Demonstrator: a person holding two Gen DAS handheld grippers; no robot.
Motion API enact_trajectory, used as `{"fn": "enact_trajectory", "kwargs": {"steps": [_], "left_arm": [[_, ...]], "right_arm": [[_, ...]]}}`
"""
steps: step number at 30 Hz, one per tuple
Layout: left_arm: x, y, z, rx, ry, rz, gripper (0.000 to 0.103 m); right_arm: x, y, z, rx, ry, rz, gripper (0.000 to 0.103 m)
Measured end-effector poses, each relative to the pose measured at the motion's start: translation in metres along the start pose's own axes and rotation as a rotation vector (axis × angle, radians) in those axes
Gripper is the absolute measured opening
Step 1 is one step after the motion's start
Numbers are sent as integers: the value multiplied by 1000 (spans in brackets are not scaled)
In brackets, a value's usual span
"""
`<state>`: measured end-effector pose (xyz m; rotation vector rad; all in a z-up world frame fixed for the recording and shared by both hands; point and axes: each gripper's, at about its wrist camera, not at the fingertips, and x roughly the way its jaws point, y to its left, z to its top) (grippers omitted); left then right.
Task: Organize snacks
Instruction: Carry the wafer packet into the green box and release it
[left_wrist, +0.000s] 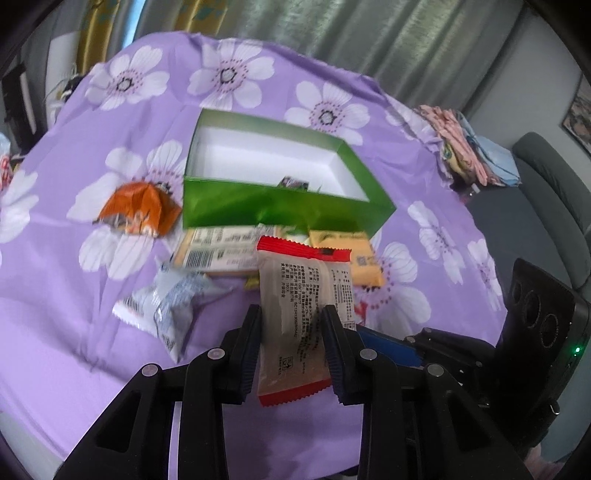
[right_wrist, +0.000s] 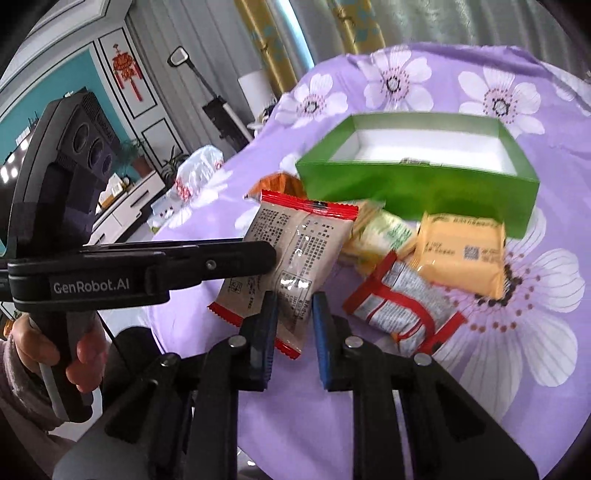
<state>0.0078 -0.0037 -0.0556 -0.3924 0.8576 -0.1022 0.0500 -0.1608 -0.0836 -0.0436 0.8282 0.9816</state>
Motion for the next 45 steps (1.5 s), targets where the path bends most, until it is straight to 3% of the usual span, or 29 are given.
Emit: {"fn": "enact_trajectory", "kwargs": {"steps": [23,45], "left_arm": [[13,-40,59,127,-75,-48,32],[59,-6,135,71,-85,-72,32]], "right_arm": [[-30,-28,39,26,-142,-94,19],[12,-60,107,-11,-138,-150,19]]}}
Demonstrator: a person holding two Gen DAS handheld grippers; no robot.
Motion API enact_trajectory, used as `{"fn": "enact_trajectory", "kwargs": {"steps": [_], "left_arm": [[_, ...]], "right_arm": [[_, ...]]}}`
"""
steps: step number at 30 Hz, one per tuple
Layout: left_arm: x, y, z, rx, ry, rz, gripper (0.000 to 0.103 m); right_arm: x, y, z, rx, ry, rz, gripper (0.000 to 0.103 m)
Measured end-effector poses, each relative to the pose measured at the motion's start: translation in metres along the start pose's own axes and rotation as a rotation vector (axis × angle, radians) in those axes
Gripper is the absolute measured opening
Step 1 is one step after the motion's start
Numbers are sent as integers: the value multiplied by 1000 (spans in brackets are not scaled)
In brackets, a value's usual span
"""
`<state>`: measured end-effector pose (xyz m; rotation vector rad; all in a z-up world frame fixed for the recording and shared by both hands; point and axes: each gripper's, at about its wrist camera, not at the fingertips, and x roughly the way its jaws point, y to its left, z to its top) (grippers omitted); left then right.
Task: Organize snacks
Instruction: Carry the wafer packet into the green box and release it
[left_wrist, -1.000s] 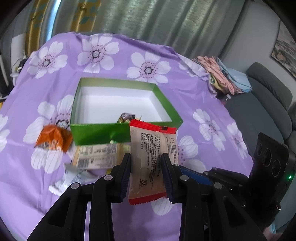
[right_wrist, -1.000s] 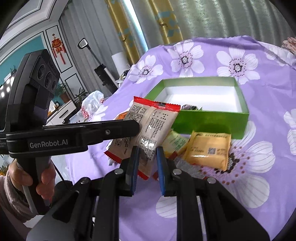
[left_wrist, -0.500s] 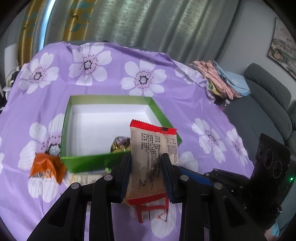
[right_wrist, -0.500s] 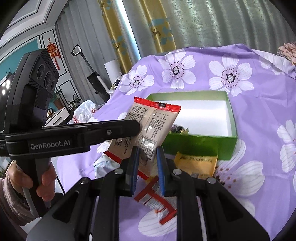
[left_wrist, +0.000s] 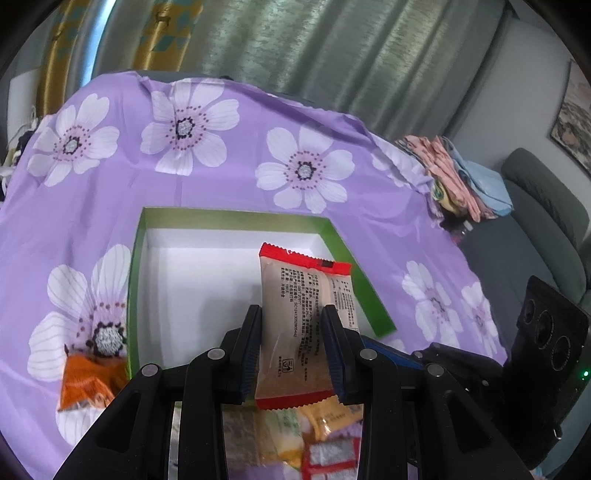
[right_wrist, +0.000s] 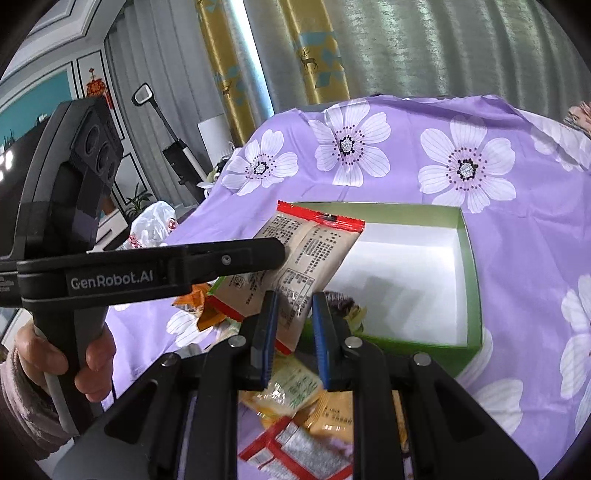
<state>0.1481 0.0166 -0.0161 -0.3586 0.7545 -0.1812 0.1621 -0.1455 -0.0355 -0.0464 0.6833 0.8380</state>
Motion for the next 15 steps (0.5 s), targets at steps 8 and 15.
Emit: {"fn": "enact_trajectory", "kwargs": {"steps": [8,15], "left_arm": [[17,14,8,-21,20,5,32],[35,21,8,-39,56,11,32]], "right_arm": [[23,-9,11,-5,26,-5,19],[36,-15,12,8,52,-13,20]]}}
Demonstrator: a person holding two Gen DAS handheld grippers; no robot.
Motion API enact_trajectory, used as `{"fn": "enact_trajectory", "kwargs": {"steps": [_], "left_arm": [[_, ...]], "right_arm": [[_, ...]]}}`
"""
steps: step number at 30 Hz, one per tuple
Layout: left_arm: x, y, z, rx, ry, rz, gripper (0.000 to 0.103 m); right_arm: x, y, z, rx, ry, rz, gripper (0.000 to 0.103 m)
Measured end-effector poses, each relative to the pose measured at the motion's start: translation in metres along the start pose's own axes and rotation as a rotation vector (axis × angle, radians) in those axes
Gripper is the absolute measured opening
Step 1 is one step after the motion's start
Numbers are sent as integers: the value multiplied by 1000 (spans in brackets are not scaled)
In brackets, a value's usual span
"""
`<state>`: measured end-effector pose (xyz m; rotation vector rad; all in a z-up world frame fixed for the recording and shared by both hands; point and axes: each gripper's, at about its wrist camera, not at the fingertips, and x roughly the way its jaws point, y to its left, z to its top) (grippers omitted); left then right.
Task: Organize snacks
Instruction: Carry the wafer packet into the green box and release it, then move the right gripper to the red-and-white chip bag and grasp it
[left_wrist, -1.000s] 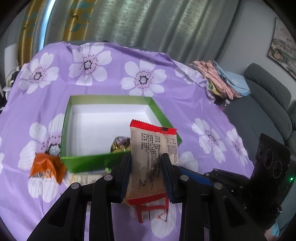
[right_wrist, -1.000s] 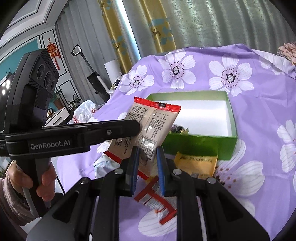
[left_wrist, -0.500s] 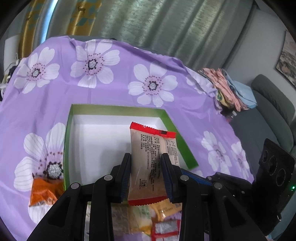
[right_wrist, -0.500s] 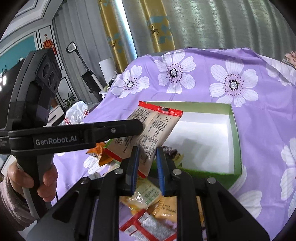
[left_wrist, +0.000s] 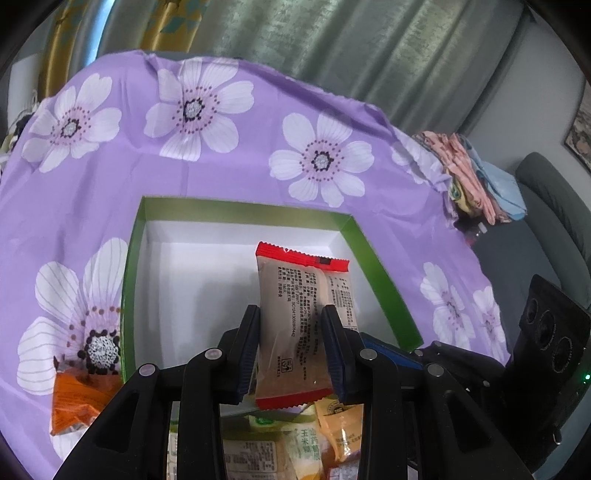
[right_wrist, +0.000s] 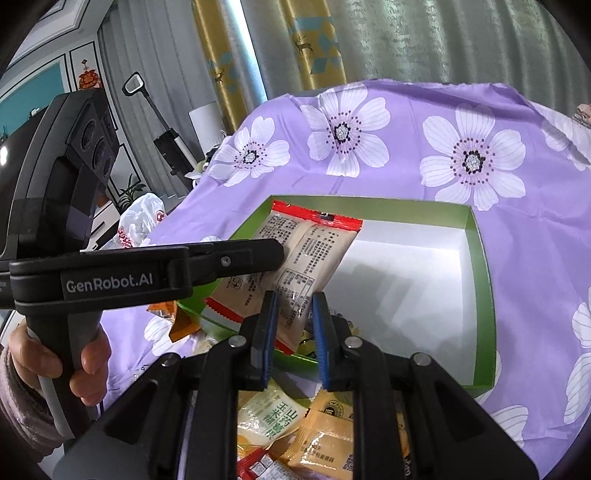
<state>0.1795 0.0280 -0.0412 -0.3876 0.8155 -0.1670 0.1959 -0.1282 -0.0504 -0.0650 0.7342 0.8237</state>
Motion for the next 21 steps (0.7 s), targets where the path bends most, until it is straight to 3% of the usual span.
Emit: {"fn": "enact_trajectory", "kwargs": {"steps": [5,8,10,12,21], "left_arm": [[10,5,-2,-12,31,29,33],[8,8,-4,-23,31,43,51],[3,10,-5,-29,19,49,70],[-5,11,-6,-34,5,56,76],[-36,9,-11,-25,-31,72,79]], "right_arm": [[6,1,-1,-12,17,-40,22],[5,3,0,-19,10,-63,26],[3,4,-1,-29,11,-97,36],[-1,5,-2,-35,7,-119,49],[-34,22,-3,-79,-58,-218,68]]}}
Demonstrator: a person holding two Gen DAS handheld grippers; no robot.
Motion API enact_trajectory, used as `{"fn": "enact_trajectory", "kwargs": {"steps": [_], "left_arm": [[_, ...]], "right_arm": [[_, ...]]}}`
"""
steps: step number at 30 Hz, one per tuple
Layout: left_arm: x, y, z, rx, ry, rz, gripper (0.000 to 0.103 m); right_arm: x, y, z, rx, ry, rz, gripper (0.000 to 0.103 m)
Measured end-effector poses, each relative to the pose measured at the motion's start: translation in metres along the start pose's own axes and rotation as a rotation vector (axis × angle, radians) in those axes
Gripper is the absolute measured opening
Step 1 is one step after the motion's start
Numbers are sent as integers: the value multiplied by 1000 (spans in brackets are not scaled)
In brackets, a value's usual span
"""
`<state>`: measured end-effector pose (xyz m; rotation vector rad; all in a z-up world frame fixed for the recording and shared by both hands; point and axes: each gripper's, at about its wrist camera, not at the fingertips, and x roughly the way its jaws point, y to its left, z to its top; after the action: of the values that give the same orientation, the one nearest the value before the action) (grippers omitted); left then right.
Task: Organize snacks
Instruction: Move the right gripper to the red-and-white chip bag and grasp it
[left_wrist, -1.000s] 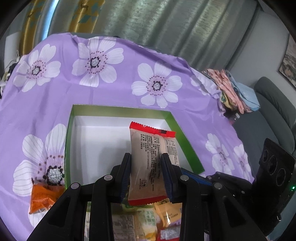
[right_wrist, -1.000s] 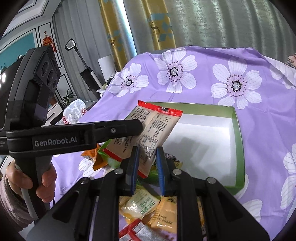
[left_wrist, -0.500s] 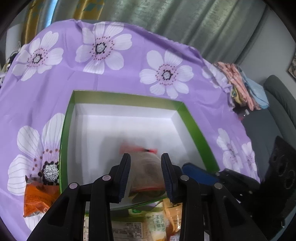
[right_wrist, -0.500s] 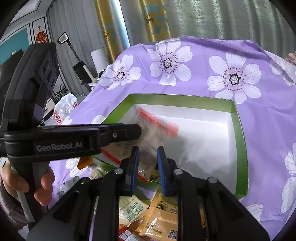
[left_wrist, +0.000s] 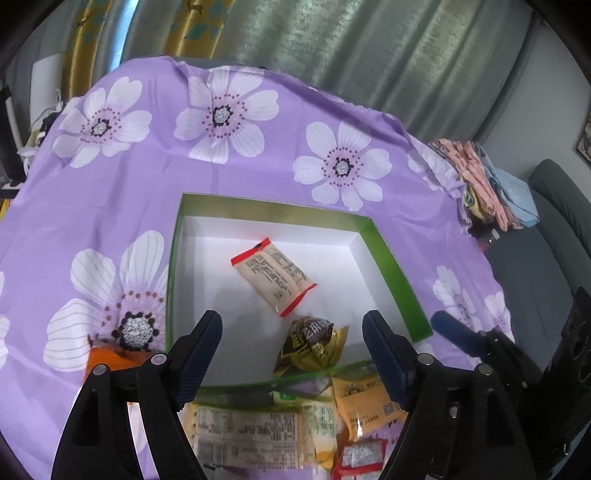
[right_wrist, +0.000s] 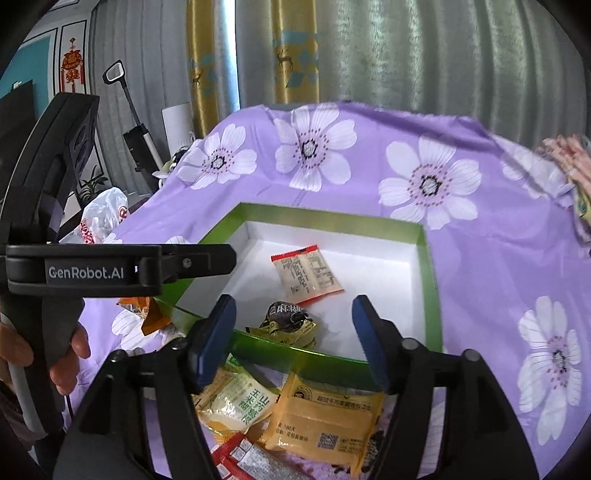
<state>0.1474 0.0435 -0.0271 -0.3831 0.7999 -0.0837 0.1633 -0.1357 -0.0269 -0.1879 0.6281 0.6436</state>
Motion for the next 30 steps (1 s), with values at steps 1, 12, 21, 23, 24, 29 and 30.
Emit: {"fn": "enact_trajectory", "kwargs": {"steps": [1,12,21,23,24,29,30], "left_arm": [[-3,0,-1,0,-2,2,81],[-41,-6,-22,1,-27,1,92],[-72,-6,-43,-15,-43,-3,94],[-79,-7,-47,-16,-45,-8,94],[-83,-7,-49,-15,-48,-8,94],[-93,-9,-61,-18,-48,-13,95],[-94,-9,-63,-18,-45,-13,95]], "right_arm": [[-4,1,1,-8,-6,-8,68],[-45,12,-1,-28,-58,-30,77],[-72,21,-13,-34,-73,-44,86],[-78,22,-17,-27,-76,-37,87],[-81,20,-19,-18,-76,-32,88],[-93,7,-34,45,-66,-9,88],[-94,6,-36,56,-61,-7,88]]}}
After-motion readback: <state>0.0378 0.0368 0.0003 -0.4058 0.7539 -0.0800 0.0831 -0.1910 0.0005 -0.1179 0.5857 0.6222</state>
